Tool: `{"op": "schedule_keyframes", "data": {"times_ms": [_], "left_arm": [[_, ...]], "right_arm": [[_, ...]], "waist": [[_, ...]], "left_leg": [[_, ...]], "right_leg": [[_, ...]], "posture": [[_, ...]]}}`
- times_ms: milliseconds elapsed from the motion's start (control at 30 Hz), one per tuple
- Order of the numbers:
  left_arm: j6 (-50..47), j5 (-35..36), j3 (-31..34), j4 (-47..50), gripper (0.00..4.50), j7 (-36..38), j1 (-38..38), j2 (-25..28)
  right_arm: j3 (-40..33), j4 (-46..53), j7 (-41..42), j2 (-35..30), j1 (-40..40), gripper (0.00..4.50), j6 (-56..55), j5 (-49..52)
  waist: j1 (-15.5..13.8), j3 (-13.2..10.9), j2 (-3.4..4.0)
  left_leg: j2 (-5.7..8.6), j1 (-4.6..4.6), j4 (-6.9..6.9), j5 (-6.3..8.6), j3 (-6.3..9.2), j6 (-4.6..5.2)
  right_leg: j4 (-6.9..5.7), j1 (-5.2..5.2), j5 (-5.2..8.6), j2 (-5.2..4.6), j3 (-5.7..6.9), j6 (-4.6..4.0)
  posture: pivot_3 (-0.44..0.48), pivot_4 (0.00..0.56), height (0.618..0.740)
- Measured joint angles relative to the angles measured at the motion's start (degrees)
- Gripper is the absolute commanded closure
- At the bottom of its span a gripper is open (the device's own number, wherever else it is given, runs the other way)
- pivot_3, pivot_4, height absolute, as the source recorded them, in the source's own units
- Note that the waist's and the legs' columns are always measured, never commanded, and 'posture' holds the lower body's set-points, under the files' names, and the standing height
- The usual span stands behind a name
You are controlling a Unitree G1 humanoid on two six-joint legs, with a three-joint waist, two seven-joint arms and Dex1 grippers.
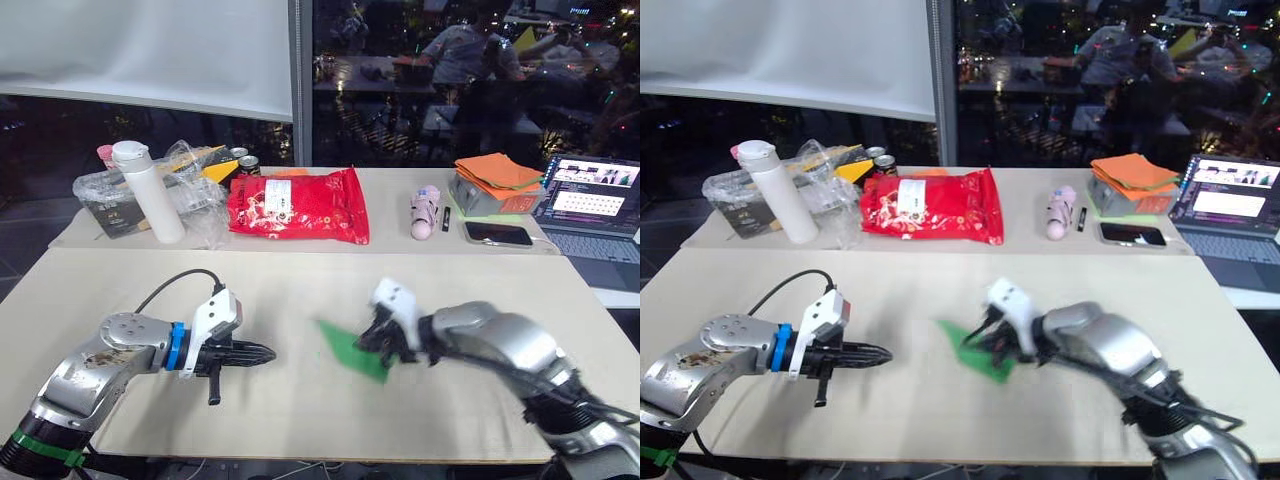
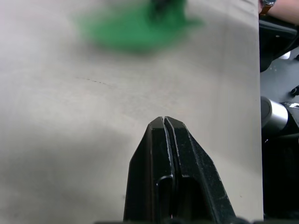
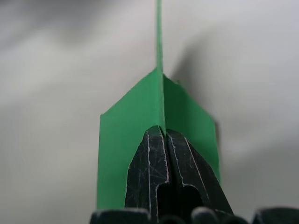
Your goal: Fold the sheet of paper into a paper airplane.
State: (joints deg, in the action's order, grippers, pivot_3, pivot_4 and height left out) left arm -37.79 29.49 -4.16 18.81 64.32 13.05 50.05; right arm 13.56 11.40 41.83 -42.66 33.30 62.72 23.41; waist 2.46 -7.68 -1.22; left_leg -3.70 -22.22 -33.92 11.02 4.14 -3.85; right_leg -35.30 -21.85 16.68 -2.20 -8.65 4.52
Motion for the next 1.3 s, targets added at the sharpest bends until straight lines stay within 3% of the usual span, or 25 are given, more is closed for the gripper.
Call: {"op": "schedule_keyframes", "data": {"times_ms": [100,367,533,700,933,1133,1300], "left_arm": [[0.35,-0.38,-1.36,-0.83,4.50,-0.13,0.53,-1.23],[2.66,-2.40,-2.89,-2.45,4.50,-0.63,0.76,-3.26],[3.56,-2.93,-2.89,-3.49,4.50,-1.11,0.20,-3.94],[4.48,-3.68,-2.88,-3.82,4.50,-2.13,0.06,-5.04],[4.39,-3.20,-1.52,-3.82,4.50,-4.82,-0.47,-7.23],[3.39,-2.08,1.21,-5.00,4.50,-7.39,0.11,-9.00],[1.65,1.02,4.70,-5.96,4.50,-8.41,1.15,-10.84]], "right_arm": [[-4.98,-13.18,-3.04,-2.09,4.72,4.47,-2.58,-3.78],[-15.42,-48.96,-14.96,1.78,17.46,4.47,-20.35,-11.10],[-17.01,-64.60,-15.47,2.75,21.71,4.47,-26.30,-12.60],[-17.10,-73.64,-15.83,2.97,24.26,4.47,-32.56,-14.79],[-17.10,-75.91,-14.49,3.46,26.28,2.23,-34.43,-16.34],[-17.09,-65.33,-11.43,1.67,27.58,0.17,-29.49,-16.32],[-18.38,-42.30,-4.89,-0.12,21.41,0.01,-20.99,-11.67]], "waist": [[0.21,0.00,0.00],[1.43,-0.02,0.08],[1.63,-0.11,0.26],[1.68,-0.10,0.30],[1.80,-0.11,0.46],[1.68,-0.11,0.57],[1.41,-0.11,0.59]], "left_leg": [[-0.01,0.03,0.06,-0.03,-0.01,0.05],[0.00,0.13,0.10,-0.08,-0.02,0.13],[0.03,0.15,0.07,-0.08,-0.01,0.13],[0.03,0.17,0.08,-0.08,0.00,0.13],[0.04,0.19,0.07,-0.08,0.01,0.13],[0.05,0.19,0.07,-0.08,0.03,0.13],[0.06,0.14,0.09,-0.08,0.07,0.13]], "right_leg": [[0.00,0.01,-0.08,0.01,-0.01,0.06],[0.11,0.53,-0.22,0.03,-0.03,0.20],[0.16,0.61,-0.24,0.03,-0.06,0.23],[0.16,0.65,-0.24,0.04,-0.06,0.24],[0.10,0.66,-0.25,0.03,-0.06,0.25],[0.08,0.66,-0.24,0.04,-0.05,0.26],[0.09,0.66,-0.22,0.04,-0.03,0.28]], "posture": [[0.000,0.150,0.725],[0.000,0.150,0.725],[0.000,0.150,0.725],[0.000,0.150,0.725],[0.000,0.150,0.725],[0.000,0.150,0.725],[0.000,0.150,0.725]]}}
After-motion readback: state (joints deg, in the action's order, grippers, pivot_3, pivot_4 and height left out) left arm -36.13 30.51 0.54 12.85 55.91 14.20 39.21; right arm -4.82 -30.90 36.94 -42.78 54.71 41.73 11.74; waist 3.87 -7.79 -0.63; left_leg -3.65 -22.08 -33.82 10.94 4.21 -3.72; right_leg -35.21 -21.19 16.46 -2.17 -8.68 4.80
